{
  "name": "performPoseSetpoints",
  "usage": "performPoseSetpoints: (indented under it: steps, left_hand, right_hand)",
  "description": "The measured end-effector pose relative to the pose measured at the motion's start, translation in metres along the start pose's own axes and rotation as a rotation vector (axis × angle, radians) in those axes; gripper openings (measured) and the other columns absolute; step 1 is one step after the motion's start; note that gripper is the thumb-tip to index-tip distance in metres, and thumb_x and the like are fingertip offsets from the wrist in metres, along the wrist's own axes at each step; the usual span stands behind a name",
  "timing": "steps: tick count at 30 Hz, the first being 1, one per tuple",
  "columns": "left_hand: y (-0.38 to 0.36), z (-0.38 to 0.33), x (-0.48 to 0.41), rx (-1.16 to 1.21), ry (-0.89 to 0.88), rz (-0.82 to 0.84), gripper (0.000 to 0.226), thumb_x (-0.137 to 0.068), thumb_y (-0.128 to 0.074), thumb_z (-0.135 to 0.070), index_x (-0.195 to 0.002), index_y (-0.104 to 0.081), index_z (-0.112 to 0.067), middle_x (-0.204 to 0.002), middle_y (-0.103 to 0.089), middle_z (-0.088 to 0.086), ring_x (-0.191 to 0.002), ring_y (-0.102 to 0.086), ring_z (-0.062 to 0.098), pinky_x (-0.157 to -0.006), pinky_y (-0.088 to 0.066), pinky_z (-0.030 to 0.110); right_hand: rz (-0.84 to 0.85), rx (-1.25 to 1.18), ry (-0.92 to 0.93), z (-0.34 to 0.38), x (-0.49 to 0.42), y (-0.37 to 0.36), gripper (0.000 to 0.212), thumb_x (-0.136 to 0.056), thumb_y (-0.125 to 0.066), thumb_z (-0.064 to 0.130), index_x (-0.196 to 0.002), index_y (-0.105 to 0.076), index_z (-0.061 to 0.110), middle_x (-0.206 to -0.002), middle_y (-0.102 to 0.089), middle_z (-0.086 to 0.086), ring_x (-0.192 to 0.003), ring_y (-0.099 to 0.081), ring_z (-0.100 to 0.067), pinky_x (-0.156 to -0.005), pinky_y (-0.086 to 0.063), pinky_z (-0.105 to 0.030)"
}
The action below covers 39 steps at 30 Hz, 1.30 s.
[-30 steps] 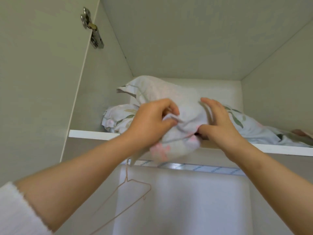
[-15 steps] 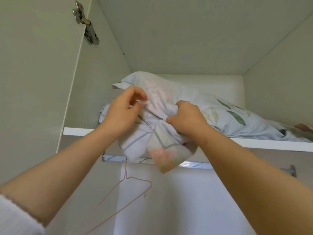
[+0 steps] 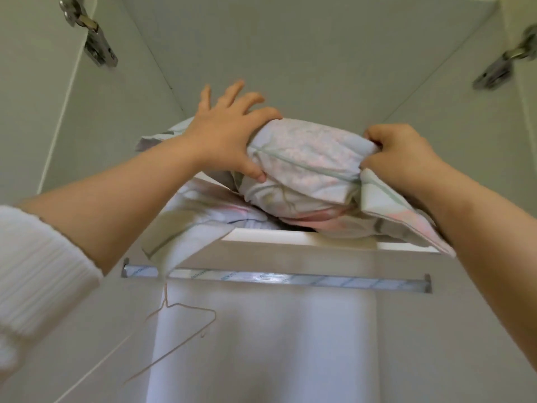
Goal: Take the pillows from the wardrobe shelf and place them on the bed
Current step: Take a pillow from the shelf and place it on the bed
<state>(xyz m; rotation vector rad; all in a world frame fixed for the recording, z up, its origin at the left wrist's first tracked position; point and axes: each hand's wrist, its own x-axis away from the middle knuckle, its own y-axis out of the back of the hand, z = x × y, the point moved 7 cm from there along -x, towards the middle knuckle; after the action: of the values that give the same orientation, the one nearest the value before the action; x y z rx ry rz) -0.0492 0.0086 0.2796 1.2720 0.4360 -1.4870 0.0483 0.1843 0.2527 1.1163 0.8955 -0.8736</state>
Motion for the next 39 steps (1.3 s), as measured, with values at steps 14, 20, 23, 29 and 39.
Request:
performPoseSetpoints:
  steps: [14,20,23,29,39]
  left_hand:
    - [-0.008,-0.080,0.073,0.215,-0.116,-0.357,0.029,-0.058,-0.051,-0.040,-0.065,-0.069,-0.019,-0.053,-0.062,0.003,-0.045,-0.062,0.024,-0.040,-0.037,0.022]
    - [-0.017,-0.101,0.092,0.166,-0.265,-0.344,0.021,-0.041,-0.074,-0.013,-0.060,-0.071,-0.019,-0.047,-0.059,0.000,-0.036,-0.055,0.022,-0.036,-0.042,0.020]
    - [-0.003,-0.104,0.085,0.136,-0.369,-0.150,0.030,-0.044,-0.072,-0.036,-0.071,-0.072,-0.025,-0.055,-0.061,-0.005,-0.045,-0.061,0.019,-0.036,-0.037,0.020]
    - [0.018,-0.049,0.014,0.655,0.071,0.066,0.036,-0.074,-0.060,-0.064,-0.099,-0.064,-0.038,-0.112,-0.065,-0.011,-0.114,-0.055,0.010,-0.102,-0.038,0.030]
    - [-0.087,-0.044,-0.006,0.625,0.570,0.432,0.092,-0.077,-0.055,-0.066,-0.145,-0.023,-0.013,-0.152,-0.030,0.011,-0.137,-0.033,0.032,-0.107,-0.031,0.039]
  right_hand:
    - [0.044,0.215,-0.092,-0.011,0.020,-0.034,0.024,-0.093,-0.034,0.027,-0.107,-0.050,0.016,-0.121,-0.055,-0.009,-0.115,-0.044,-0.030,-0.091,-0.031,-0.042]
    - [-0.105,0.250,-0.039,-0.036,0.041,-0.046,0.027,-0.097,-0.027,0.035,-0.085,-0.041,0.016,-0.105,-0.057,-0.008,-0.093,-0.042,-0.027,-0.078,-0.024,-0.037]
    - [-0.078,0.232,-0.035,-0.039,0.042,-0.050,0.033,-0.100,-0.023,0.036,-0.082,-0.038,0.013,-0.096,-0.062,-0.014,-0.083,-0.050,-0.032,-0.068,-0.031,-0.033]
    - [-0.063,0.147,-0.127,-0.043,0.041,-0.046,0.047,-0.100,-0.022,0.039,-0.070,-0.046,0.011,-0.074,-0.050,-0.005,-0.073,-0.044,-0.027,-0.065,-0.032,-0.032]
    - [-0.078,0.077,-0.085,-0.041,0.067,-0.039,0.050,-0.097,-0.032,0.037,-0.051,-0.033,0.017,-0.063,-0.055,-0.008,-0.071,-0.051,-0.033,-0.061,-0.031,-0.032]
